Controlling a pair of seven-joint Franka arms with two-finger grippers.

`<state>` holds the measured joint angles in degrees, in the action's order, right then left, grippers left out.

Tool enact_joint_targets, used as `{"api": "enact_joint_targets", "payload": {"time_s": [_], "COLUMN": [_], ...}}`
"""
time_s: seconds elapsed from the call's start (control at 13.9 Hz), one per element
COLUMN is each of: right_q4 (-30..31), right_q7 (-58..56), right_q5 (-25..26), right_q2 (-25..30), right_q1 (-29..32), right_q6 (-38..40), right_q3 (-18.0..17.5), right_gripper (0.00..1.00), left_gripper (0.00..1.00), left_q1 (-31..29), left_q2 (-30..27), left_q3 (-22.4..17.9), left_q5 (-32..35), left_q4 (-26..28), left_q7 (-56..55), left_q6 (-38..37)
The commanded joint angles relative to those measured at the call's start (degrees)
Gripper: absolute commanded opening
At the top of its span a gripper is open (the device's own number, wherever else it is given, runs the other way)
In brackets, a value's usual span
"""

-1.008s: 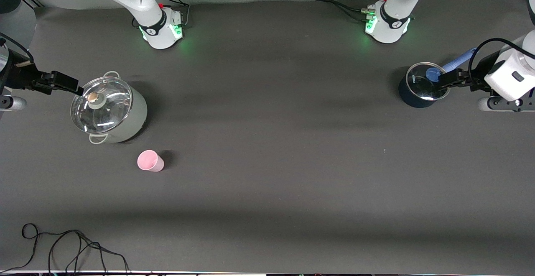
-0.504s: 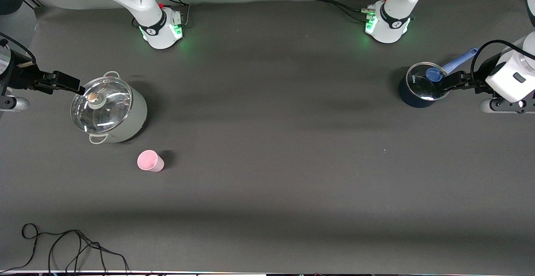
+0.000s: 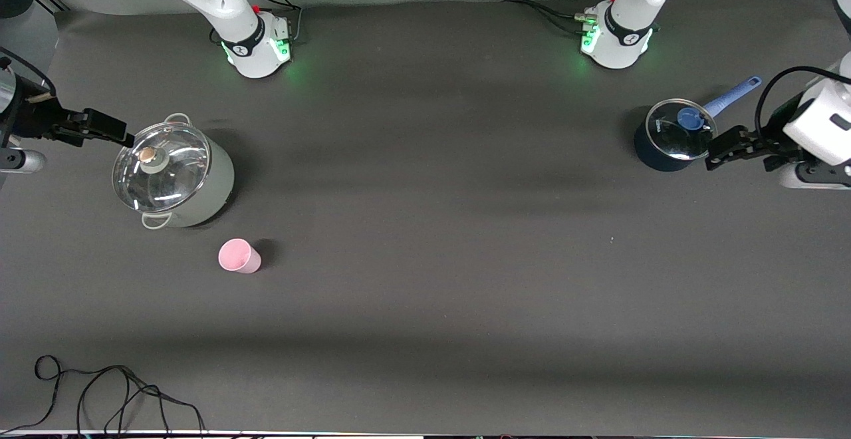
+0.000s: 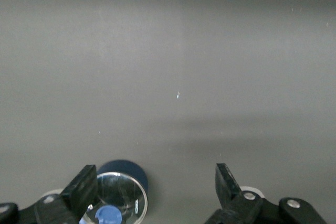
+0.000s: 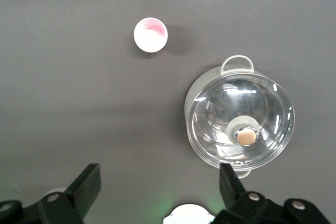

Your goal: Transfer pink cup from left to right arm

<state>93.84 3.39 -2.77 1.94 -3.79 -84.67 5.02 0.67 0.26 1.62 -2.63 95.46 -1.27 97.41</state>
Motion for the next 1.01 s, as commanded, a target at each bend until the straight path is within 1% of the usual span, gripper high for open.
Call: {"api": "enact_joint_targets", "payload": {"time_s": [0.0, 0.07, 0.14, 0.22, 0.36, 0.58, 0.79, 0.94], "right_q4": [1.44, -0.13, -1.45, -1.38, -1.46, -1.55, -1.55, -1.64], "right_q7": [-1.10, -1.01, -1.10, -1.01, -0.93, -0.84, -0.84, -0.75], "right_q5": [1.45, 1.46, 1.46, 1.46, 1.46, 1.46, 1.46, 1.37], "right_q2": [1.84, 1.06, -0.52, -0.88, -0.88, -0.97, -1.15, -1.24], "right_q1": [0.54, 0.28, 0.10, -0.16, -0.25, -0.25, -0.25, -0.25], "right_q6": [-2.08, -1.91, -1.82, -1.82, -1.82, -1.99, -2.08, -2.17], "right_q3": [-0.89, -0.80, -0.71, -0.71, -0.71, -0.71, -0.71, -0.71], "right_gripper": [1.00, 1.00, 1.00, 1.00, 1.00, 1.00, 1.00, 1.00], "left_gripper": [1.00, 1.00, 1.00, 1.00, 1.00, 1.00, 1.00, 1.00], "left_q1": [1.88, 2.58, 4.41, 6.52, 6.63, 5.14, 2.42, 2.50], "left_q2": [1.93, 1.93, 2.02, 1.93, 1.50, 0.26, -0.09, 0.00], "left_q3": [-1.35, -1.53, -2.75, -5.11, -5.75, -4.88, -1.54, -1.53], "left_q5": [1.05, 0.96, 1.05, 1.05, 1.23, 1.32, 1.75, 3.76], "left_q4": [-2.99, -3.00, -3.00, -2.91, -3.08, -2.73, -2.56, -2.56], "left_q7": [-0.40, -0.40, -0.48, -0.57, -0.40, 1.35, 2.41, 5.04], "left_q6": [0.15, -0.28, -0.98, -1.34, -4.84, -8.63, -8.02, -8.02]}}
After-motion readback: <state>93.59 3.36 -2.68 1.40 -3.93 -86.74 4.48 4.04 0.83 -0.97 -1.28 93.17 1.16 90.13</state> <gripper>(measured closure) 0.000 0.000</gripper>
